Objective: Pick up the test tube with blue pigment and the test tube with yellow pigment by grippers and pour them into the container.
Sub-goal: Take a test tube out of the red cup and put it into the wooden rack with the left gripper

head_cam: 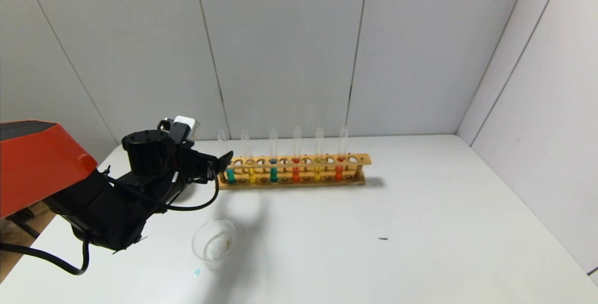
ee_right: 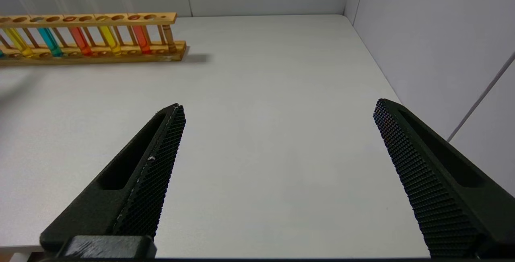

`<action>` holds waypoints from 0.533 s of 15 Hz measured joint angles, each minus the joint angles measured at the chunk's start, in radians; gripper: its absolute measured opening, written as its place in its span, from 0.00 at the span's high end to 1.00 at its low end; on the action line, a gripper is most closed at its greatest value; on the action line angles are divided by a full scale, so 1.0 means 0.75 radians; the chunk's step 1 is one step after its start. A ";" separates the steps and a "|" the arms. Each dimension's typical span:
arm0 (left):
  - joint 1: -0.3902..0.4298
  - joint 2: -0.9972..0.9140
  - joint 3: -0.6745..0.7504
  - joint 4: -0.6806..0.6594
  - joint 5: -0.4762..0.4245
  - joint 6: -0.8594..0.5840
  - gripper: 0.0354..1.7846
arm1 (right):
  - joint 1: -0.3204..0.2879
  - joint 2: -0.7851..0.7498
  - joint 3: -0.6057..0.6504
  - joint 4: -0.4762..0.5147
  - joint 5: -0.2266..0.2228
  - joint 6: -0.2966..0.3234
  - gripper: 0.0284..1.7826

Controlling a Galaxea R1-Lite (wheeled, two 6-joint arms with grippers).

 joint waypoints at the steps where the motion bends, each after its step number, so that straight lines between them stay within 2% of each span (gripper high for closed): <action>1: -0.003 0.006 -0.010 -0.003 0.001 -0.001 0.02 | 0.000 0.000 0.000 0.000 -0.001 0.000 0.04; 8: -0.010 0.045 -0.067 -0.007 0.001 0.005 0.02 | 0.000 0.000 0.000 0.000 0.000 -0.001 0.04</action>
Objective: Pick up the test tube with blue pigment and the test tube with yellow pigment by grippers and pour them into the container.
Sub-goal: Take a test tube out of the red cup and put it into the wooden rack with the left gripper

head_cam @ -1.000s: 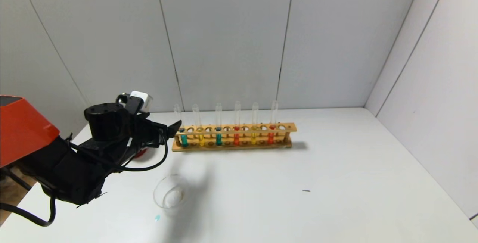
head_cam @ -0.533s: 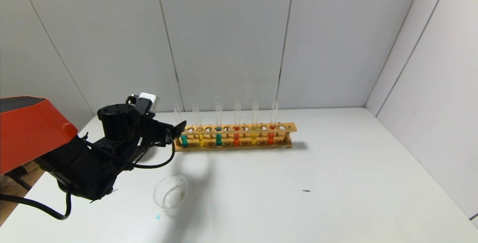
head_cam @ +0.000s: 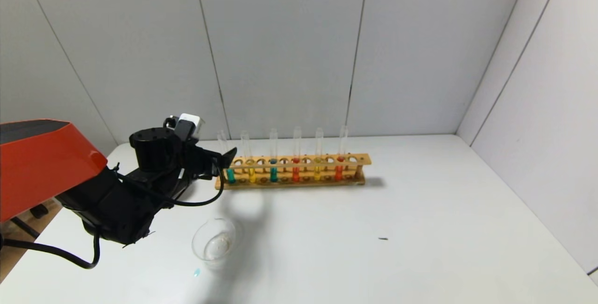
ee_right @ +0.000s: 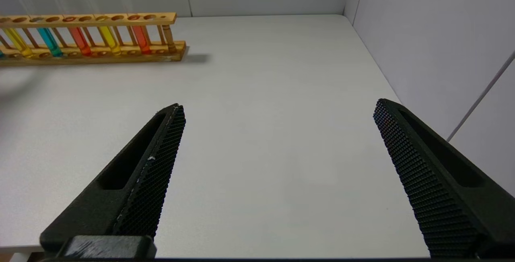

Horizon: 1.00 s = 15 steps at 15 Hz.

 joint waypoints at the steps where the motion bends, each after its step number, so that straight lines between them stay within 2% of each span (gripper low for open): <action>1: -0.001 0.004 -0.006 -0.001 0.000 0.001 0.02 | 0.000 0.000 0.000 0.000 0.000 0.000 0.04; 13: -0.001 0.037 -0.064 0.012 -0.001 0.002 0.02 | 0.000 0.000 0.000 -0.001 -0.001 0.001 0.04; 15: 0.000 0.041 -0.067 0.010 -0.001 0.003 0.06 | 0.000 0.000 0.000 -0.001 -0.001 0.001 0.04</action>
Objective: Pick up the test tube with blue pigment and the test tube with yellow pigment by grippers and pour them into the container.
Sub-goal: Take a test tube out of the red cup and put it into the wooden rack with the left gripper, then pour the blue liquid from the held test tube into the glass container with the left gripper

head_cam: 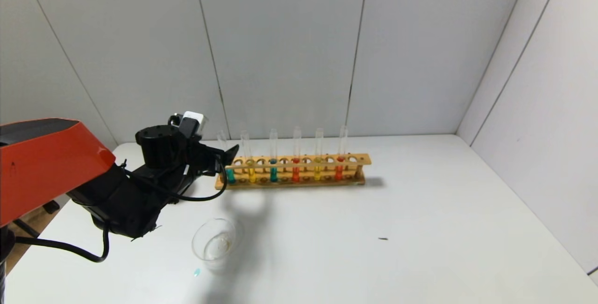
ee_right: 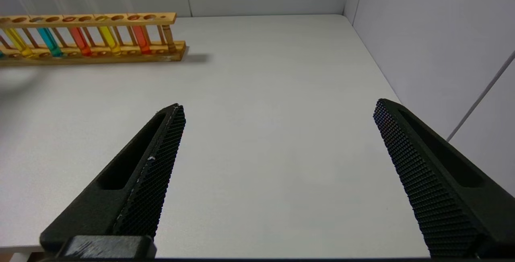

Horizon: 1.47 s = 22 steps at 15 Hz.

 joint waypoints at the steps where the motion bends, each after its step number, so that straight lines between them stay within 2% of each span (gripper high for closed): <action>1: 0.000 0.002 0.000 -0.005 0.000 0.001 0.10 | 0.000 0.000 0.000 0.000 0.000 0.000 0.04; 4: 0.000 0.007 -0.005 -0.008 -0.001 0.001 0.31 | 0.000 0.000 0.000 0.000 0.000 0.000 0.04; 7: -0.001 0.009 -0.005 -0.011 -0.002 0.001 0.63 | 0.000 0.000 0.000 0.001 0.000 0.000 0.04; 9: -0.001 0.009 -0.005 -0.013 -0.004 -0.001 0.80 | 0.000 0.000 0.000 0.000 0.000 -0.001 0.04; 11: -0.002 0.009 -0.006 -0.017 -0.006 -0.001 0.84 | 0.000 0.000 0.000 0.000 0.000 0.000 0.04; 22: -0.012 -0.009 0.014 -0.040 0.002 0.004 0.84 | 0.000 0.000 0.000 0.001 0.001 -0.001 0.04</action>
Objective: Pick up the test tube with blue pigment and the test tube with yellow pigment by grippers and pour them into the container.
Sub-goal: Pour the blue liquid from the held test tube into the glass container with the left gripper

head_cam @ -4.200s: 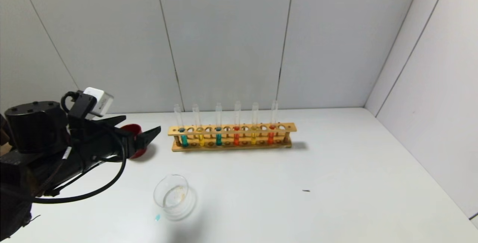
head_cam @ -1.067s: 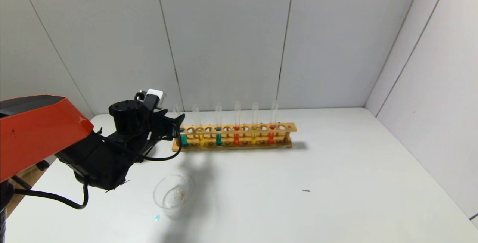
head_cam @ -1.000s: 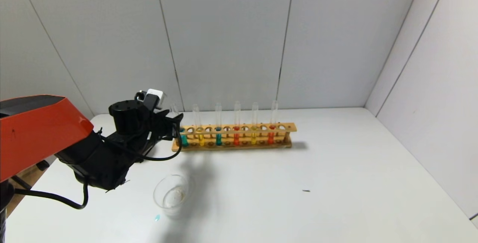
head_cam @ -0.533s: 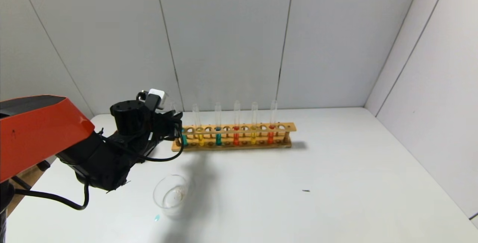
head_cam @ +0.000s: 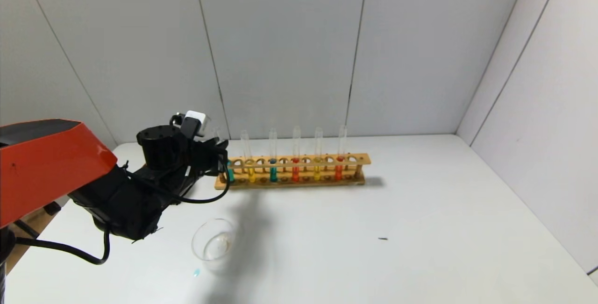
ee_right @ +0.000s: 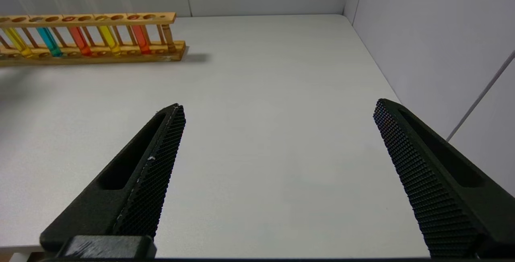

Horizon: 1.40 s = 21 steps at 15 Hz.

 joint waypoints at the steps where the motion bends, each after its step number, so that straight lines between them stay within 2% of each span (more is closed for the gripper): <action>1: -0.005 -0.005 0.002 -0.001 0.005 0.000 0.84 | 0.000 0.000 0.000 -0.001 -0.001 0.000 0.04; 7: -0.003 -0.045 -0.023 0.012 0.032 0.001 0.84 | 0.000 0.000 0.000 -0.001 -0.001 0.001 0.04; 11: 0.010 -0.079 -0.089 0.125 0.037 0.000 0.84 | 0.000 0.000 0.000 -0.001 0.000 0.001 0.04; 21: 0.019 -0.135 -0.250 0.246 0.083 0.003 0.84 | 0.000 0.000 0.000 -0.001 0.001 0.001 0.04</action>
